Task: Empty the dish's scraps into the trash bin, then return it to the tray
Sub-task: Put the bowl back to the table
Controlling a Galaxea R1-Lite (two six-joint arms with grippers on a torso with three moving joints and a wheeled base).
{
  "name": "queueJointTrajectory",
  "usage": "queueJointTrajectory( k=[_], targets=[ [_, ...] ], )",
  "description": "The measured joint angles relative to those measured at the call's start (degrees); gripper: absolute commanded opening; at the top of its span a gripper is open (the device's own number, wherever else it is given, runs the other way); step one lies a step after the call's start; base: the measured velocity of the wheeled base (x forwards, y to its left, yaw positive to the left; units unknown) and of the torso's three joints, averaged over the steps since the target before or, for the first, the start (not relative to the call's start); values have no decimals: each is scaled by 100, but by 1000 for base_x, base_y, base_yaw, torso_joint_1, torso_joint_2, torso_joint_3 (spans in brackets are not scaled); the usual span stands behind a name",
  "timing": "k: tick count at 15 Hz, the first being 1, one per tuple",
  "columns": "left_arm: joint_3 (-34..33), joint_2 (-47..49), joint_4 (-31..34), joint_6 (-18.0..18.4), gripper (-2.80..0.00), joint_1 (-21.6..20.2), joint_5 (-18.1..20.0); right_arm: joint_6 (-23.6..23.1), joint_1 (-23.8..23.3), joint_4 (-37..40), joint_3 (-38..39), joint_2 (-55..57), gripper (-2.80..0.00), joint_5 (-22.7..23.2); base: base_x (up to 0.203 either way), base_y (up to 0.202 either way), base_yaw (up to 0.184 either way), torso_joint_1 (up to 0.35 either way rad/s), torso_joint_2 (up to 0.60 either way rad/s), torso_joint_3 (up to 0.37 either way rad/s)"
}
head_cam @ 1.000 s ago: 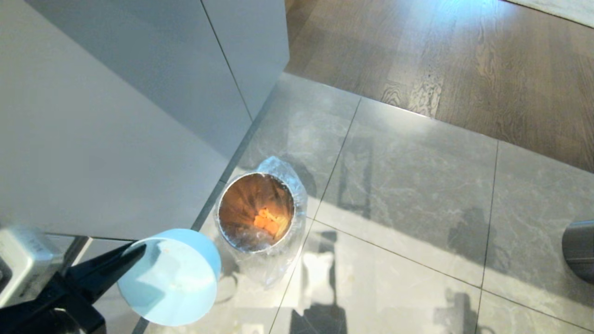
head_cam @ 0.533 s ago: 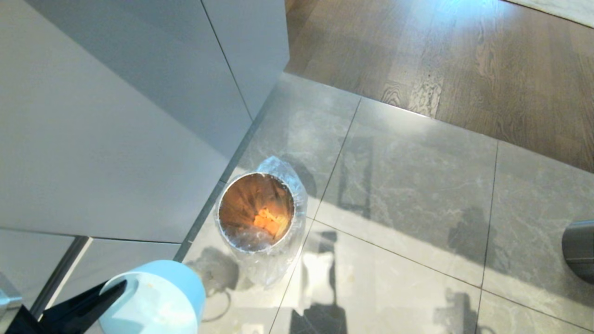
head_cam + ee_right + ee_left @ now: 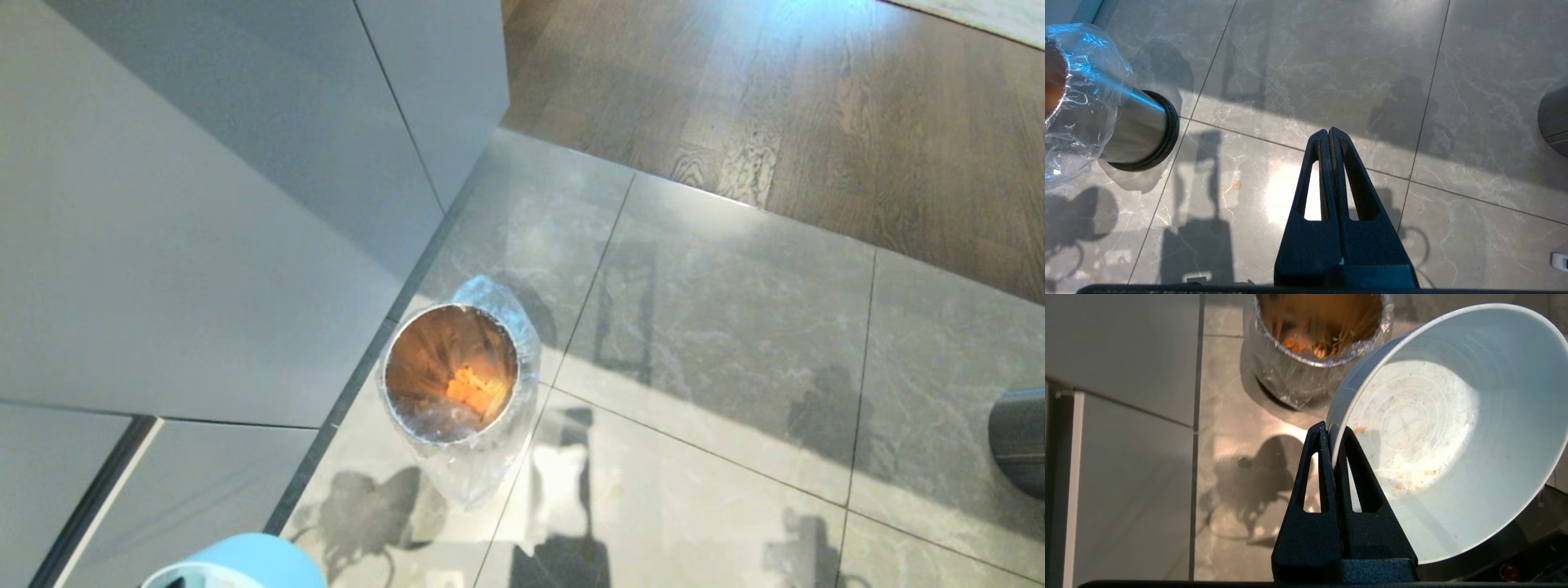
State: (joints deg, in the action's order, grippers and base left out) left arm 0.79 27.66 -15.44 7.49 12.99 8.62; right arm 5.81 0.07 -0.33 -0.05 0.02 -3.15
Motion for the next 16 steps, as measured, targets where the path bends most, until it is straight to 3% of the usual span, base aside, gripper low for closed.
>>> queueJointTrajectory(
  k=[3, 9, 11, 13, 16],
  targets=[
    [-68, -722, 709, -11, -280, -280, -117, 2, 0, 2, 0, 0, -280, -1, 0, 0, 0, 0, 0, 0],
    [-76, -1111, 1179, 255, -280, -594, -502, 2, 0, 2, 0, 0, -280, -1, 0, 0, 0, 0, 0, 0],
    [-79, -1139, 1365, 257, -280, -891, -510, 2, 0, 0, 0, 0, -280, -1, 0, 0, 0, 0, 0, 0],
    [-79, -1275, 1407, 203, -280, -1207, -514, 0, 0, 0, 0, 0, -280, -2, 0, 0, 0, 0, 0, 0],
    [-79, -1788, 1459, -98, -280, -1283, -592, 3, 0, 2, 0, 0, -280, 1, 0, 0, 0, 0, 0, 0]
  ],
)
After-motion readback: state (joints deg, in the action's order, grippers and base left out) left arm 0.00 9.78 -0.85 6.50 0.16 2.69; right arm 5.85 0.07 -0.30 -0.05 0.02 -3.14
